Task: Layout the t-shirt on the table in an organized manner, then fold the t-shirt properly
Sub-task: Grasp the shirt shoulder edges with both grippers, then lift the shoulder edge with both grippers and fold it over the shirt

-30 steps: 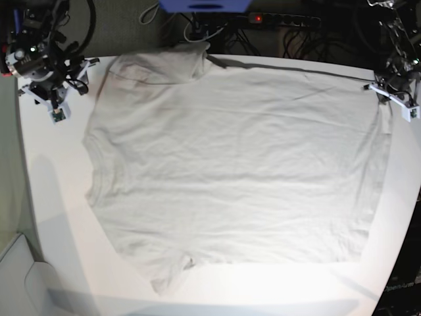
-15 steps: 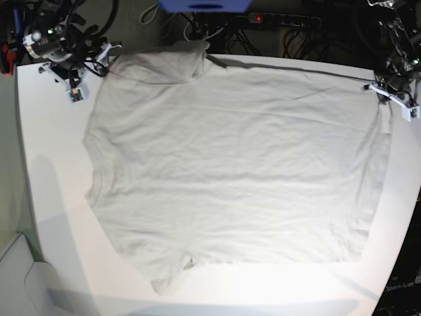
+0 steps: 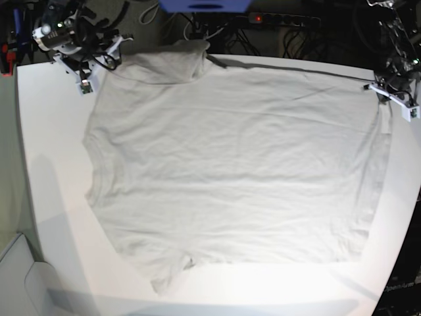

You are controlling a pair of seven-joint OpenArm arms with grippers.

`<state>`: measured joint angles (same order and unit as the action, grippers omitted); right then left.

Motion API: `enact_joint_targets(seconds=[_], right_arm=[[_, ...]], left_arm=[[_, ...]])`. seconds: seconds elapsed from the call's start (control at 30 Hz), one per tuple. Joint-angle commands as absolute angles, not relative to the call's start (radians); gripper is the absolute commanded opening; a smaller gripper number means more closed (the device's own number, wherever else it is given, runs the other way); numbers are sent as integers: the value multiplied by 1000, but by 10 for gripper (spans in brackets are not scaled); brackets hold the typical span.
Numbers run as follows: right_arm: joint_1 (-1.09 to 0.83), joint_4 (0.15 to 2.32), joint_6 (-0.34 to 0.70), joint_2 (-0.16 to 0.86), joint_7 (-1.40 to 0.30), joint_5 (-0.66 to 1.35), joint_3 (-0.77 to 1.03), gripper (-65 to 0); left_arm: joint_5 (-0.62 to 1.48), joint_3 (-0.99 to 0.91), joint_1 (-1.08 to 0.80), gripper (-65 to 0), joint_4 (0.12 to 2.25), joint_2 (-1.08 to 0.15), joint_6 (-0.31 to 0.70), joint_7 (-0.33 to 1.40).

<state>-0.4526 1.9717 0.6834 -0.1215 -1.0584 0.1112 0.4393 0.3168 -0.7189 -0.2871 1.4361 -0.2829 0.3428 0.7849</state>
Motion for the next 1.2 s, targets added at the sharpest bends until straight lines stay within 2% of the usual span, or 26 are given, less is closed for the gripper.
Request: enact_joint_targets(seconds=[0.0, 0.87, 0.97, 1.17], right_arm=[[-460, 1986, 698, -124, -1046, 127, 421, -310], [-456, 1925, 698, -127, -1044, 125, 384, -318], [-458, 1923, 698, -128, -1041, 125, 384, -380], [-449, 1923, 698, -128, -1044, 125, 384, -650]], left_arm=[[311, -723, -286, -638, 1449, -297, 340, 794], [311, -723, -285, -638, 1458, -297, 338, 796], [311, -723, -285, -638, 1458, -297, 338, 796], [311, -725, -285, -638, 1460, -297, 338, 796]])
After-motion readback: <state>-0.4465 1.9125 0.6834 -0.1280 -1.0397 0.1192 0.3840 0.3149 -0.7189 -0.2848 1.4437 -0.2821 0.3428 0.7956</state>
